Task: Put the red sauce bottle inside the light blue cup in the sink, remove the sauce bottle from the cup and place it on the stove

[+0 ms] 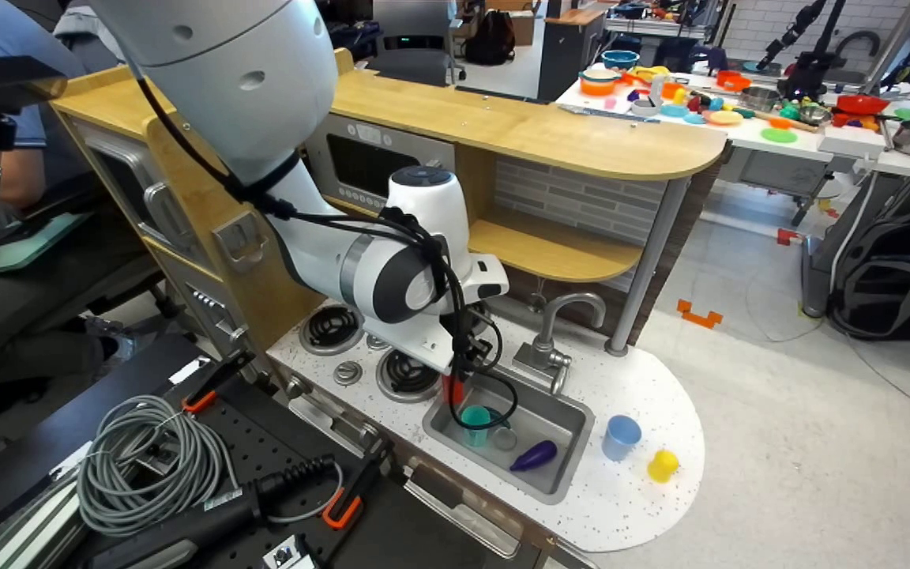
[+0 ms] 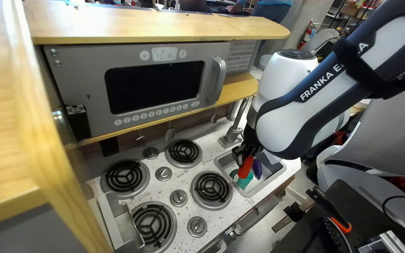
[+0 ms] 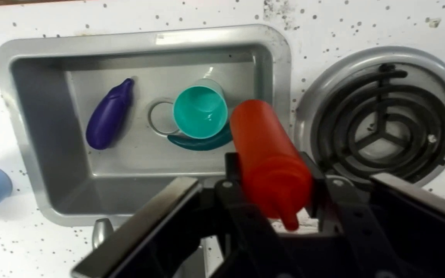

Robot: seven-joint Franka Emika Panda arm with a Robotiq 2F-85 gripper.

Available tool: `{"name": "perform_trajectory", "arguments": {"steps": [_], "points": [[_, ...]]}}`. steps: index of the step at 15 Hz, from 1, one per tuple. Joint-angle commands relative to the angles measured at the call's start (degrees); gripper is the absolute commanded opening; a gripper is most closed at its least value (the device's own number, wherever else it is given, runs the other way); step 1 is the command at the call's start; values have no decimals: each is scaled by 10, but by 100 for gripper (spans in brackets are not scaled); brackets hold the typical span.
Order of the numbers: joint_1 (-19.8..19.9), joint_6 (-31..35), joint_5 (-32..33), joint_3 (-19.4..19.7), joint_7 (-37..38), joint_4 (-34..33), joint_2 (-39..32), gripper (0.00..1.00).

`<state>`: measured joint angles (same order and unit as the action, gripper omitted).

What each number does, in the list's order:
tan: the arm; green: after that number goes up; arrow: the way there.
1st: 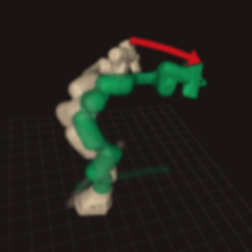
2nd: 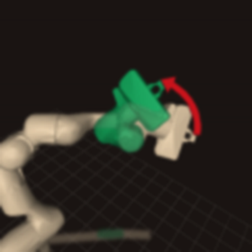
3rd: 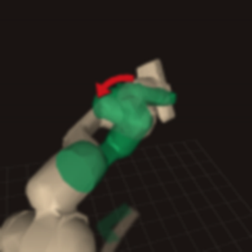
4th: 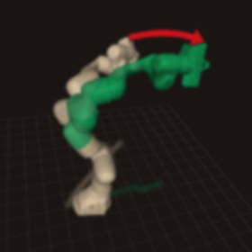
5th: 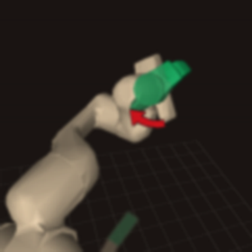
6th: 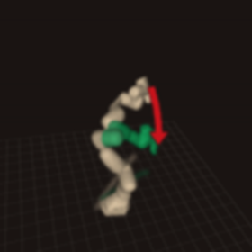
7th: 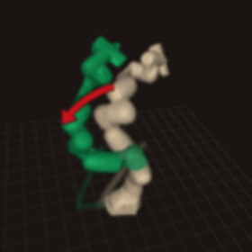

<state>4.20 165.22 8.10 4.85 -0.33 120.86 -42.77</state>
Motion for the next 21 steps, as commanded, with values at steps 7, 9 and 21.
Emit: {"name": "perform_trajectory", "arguments": {"steps": [7, 9, 21], "points": [[-4, -1, -6, 34, -2, -32, -35, 13], [-4, 1, -5, 39, -1, -41, -47, 13], [12, 3, -10, 24, -15, -77, -87, 39]]}}
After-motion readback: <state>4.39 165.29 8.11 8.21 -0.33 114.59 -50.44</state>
